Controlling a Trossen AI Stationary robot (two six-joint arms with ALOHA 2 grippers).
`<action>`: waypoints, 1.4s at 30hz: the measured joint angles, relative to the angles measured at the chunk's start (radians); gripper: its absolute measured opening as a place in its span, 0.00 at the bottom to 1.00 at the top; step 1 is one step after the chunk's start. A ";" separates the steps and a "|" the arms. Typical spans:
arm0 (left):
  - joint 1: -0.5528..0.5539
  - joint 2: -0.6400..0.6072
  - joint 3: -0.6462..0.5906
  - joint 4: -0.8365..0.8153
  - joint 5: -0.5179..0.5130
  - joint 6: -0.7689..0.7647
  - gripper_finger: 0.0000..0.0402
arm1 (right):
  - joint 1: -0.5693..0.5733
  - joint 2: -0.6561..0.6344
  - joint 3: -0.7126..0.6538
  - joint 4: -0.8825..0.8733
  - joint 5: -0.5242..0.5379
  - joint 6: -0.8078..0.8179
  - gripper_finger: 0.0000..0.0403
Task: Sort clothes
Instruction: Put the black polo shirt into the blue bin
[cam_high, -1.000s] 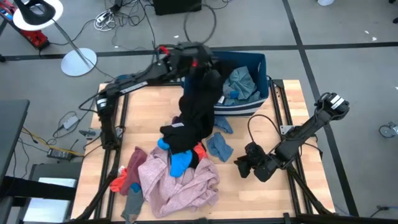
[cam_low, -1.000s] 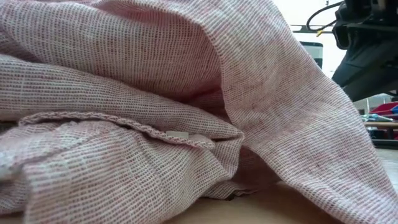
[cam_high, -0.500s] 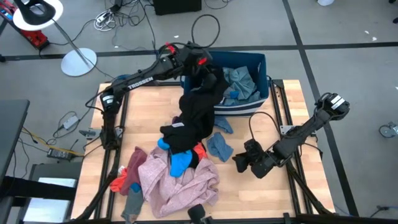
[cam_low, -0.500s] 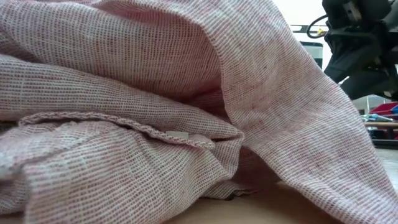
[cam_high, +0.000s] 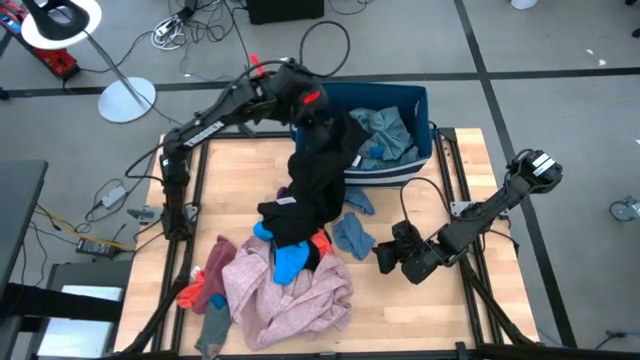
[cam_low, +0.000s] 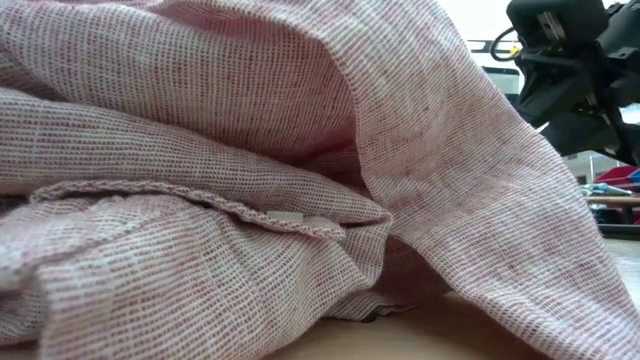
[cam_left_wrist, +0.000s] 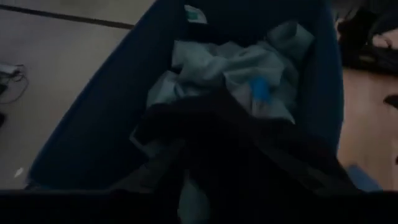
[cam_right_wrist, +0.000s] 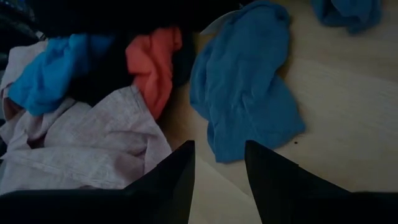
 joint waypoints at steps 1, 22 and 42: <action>-0.013 -0.019 -0.008 -0.019 -0.016 0.001 0.47 | 0.000 0.000 0.000 0.000 0.000 -0.006 0.35; -0.354 -0.549 -0.808 0.143 -0.299 -0.473 0.43 | 0.000 0.000 0.000 0.028 -0.033 -0.148 0.35; -0.370 -0.605 -1.426 0.622 -0.071 -0.630 0.42 | 0.000 0.000 0.000 0.109 -0.107 -0.174 0.35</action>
